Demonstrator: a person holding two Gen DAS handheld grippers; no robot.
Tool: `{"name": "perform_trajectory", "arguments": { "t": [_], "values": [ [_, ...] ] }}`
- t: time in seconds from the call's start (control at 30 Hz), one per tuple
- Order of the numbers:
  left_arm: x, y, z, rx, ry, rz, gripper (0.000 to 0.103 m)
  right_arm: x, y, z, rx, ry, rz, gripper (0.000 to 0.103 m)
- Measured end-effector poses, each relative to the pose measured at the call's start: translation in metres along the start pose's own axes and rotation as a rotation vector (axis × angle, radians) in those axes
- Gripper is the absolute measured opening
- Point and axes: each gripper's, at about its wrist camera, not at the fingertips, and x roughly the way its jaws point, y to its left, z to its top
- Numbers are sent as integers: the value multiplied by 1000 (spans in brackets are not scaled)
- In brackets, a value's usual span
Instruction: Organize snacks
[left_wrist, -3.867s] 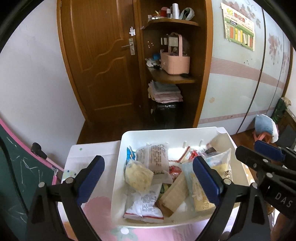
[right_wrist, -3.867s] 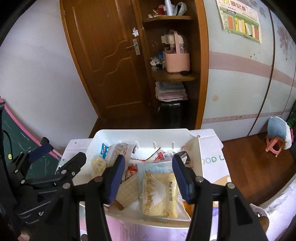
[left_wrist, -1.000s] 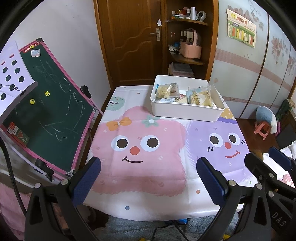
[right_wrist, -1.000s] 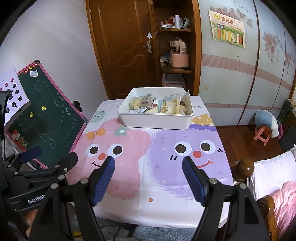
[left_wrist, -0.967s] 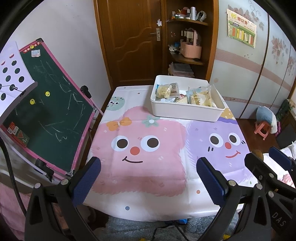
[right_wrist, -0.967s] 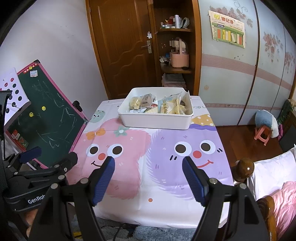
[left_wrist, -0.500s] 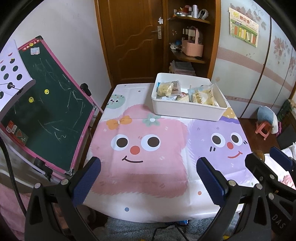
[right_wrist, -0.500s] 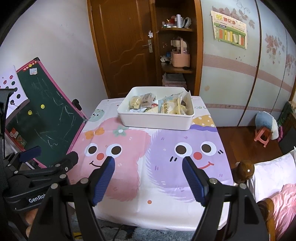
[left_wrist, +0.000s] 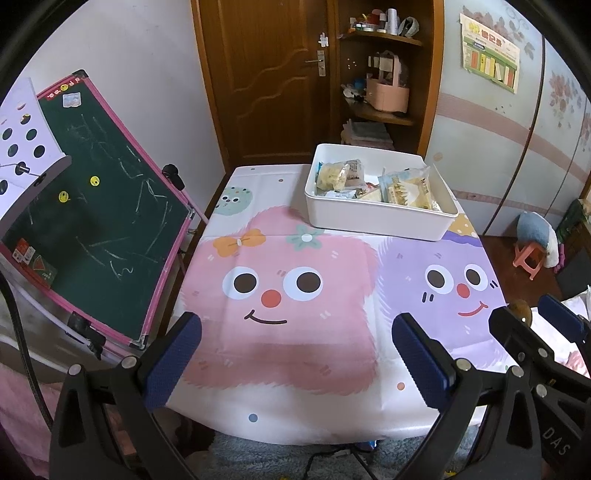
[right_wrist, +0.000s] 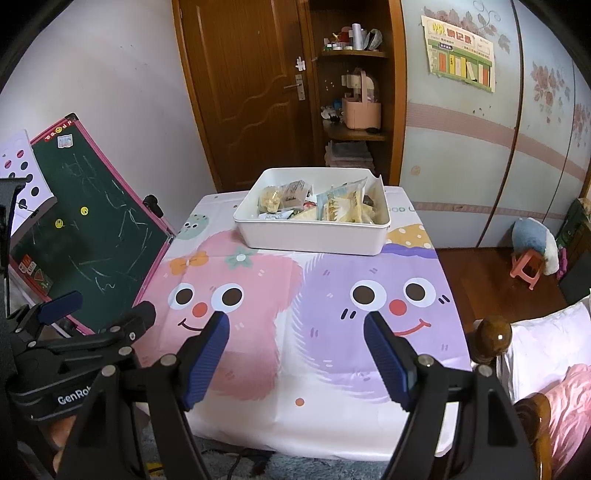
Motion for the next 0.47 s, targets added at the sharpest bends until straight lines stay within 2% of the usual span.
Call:
{"name": "perform_trajectory", "arguments": {
  "t": [0.47],
  "values": [
    [1,0,-1,-6,-2,1,102,5,-2,-5,8,12,1,76]
  ]
}}
